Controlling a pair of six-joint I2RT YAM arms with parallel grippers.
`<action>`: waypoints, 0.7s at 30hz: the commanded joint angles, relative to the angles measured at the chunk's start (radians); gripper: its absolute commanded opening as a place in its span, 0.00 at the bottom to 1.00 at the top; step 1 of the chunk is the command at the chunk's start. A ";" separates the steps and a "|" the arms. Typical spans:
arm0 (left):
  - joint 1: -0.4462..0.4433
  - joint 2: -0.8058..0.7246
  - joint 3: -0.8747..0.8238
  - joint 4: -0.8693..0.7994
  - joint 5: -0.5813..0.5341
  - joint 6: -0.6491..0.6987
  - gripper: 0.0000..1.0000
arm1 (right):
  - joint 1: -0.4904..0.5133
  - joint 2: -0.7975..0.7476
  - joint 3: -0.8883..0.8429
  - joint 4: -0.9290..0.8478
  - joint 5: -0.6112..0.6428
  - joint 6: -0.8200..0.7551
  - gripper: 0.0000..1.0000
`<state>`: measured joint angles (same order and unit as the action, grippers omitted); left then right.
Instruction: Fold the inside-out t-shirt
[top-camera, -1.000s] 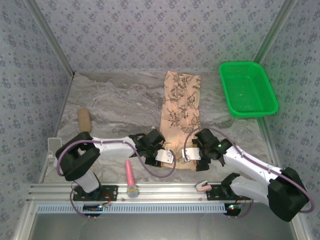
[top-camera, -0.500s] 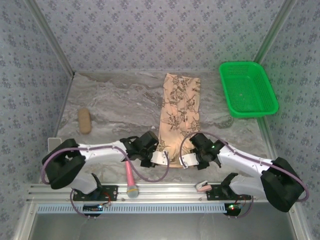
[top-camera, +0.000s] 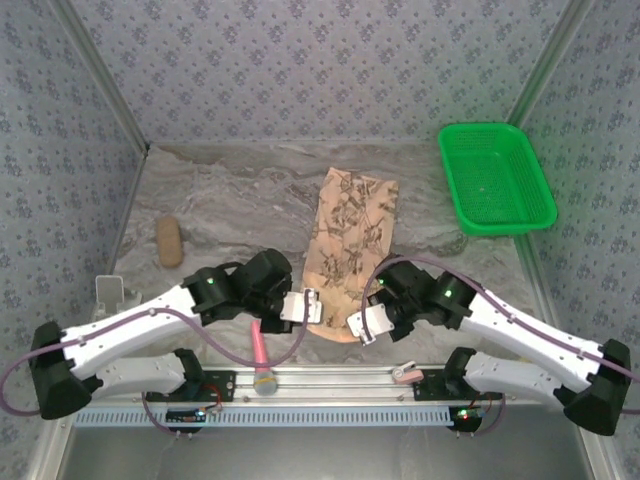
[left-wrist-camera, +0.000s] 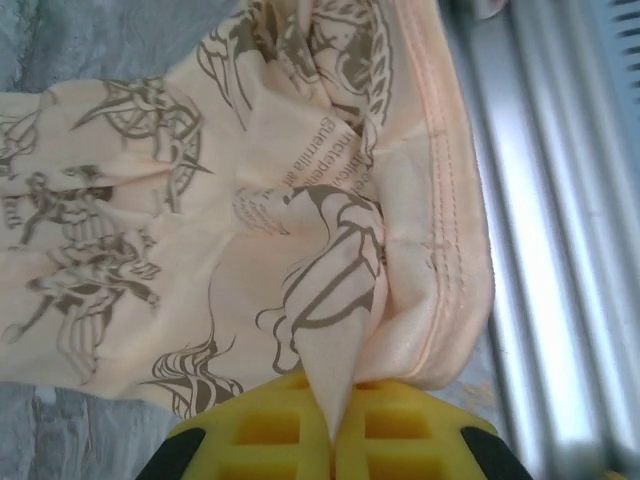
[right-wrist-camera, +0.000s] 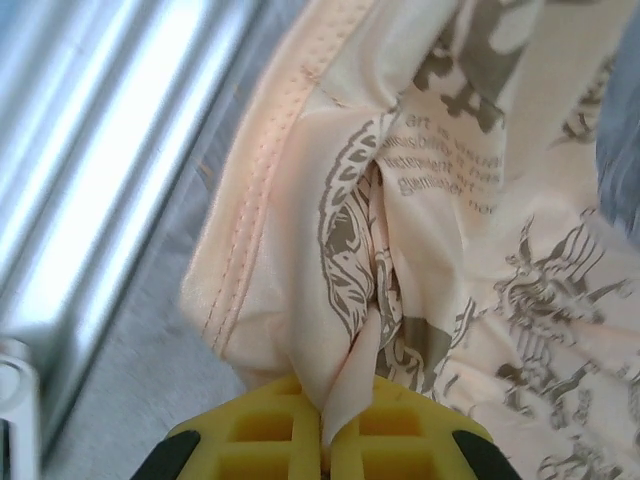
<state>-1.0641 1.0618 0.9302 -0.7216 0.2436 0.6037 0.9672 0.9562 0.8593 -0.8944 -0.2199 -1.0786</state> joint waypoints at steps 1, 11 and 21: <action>-0.035 -0.055 0.126 -0.312 0.075 -0.095 0.00 | 0.061 -0.017 0.103 -0.143 -0.147 0.159 0.04; -0.040 -0.037 0.370 -0.403 0.139 -0.041 0.00 | 0.029 -0.055 0.324 -0.263 -0.281 0.373 0.03; 0.340 0.267 0.426 -0.280 0.304 0.155 0.00 | -0.487 0.143 0.287 -0.245 -0.476 0.295 0.00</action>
<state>-0.7883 1.2671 1.3369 -1.0382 0.4519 0.6868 0.5339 1.0321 1.1622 -1.1118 -0.6189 -0.7589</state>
